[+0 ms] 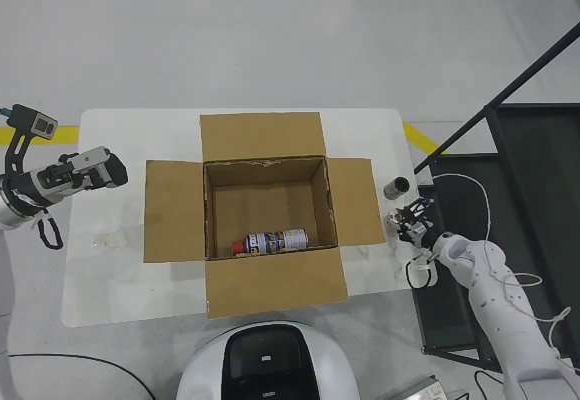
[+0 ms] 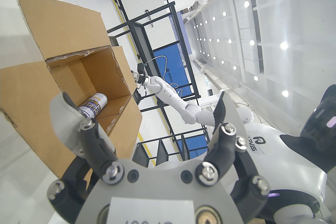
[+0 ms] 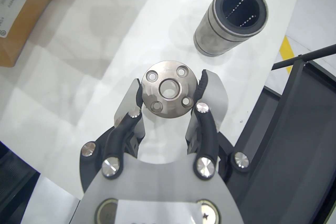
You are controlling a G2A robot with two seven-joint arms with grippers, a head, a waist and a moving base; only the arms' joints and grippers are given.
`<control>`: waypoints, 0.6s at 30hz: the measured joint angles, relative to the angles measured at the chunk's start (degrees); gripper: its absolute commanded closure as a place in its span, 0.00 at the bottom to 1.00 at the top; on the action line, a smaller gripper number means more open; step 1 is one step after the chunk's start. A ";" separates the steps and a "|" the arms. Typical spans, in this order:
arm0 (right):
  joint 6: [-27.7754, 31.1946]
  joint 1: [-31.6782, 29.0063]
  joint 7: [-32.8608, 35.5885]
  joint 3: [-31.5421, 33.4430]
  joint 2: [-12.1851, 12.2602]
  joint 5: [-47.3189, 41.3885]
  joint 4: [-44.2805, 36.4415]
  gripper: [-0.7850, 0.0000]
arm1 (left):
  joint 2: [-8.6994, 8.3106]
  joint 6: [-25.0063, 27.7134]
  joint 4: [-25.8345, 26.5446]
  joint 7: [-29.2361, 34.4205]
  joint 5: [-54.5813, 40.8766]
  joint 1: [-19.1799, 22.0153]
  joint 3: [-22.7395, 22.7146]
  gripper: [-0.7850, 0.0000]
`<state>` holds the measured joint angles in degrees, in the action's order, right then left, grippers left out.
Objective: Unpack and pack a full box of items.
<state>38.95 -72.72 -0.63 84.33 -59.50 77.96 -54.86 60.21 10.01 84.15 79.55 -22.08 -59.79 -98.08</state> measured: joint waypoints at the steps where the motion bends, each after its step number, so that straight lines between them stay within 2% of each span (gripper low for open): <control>1: 0.07 -0.12 0.18 -0.18 0.01 0.16 -0.15 1.00 | 0.00 0.00 0.00 0.00 0.00 0.00 0.00 0.00; 10: -1.33 -1.03 0.57 -1.61 0.08 2.36 0.35 1.00 | 0.00 0.00 0.00 0.00 0.00 0.00 0.00 0.00; 11: -1.44 -1.17 0.42 -1.52 0.14 2.40 0.43 0.59 | 0.00 0.00 0.00 0.00 0.00 0.00 0.00 0.00; 12: -1.51 -1.24 0.38 -1.46 0.17 2.34 0.50 0.00 | 0.00 0.00 0.00 0.00 0.00 0.00 0.00 0.00; 18: -1.46 -0.71 0.68 -1.62 0.18 1.34 1.15 0.00 | 0.00 0.00 0.00 0.00 0.00 0.00 0.00 0.00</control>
<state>37.49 -73.42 0.05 82.70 -59.32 79.30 -53.70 60.21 10.01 84.15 79.55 -22.08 -59.79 -98.08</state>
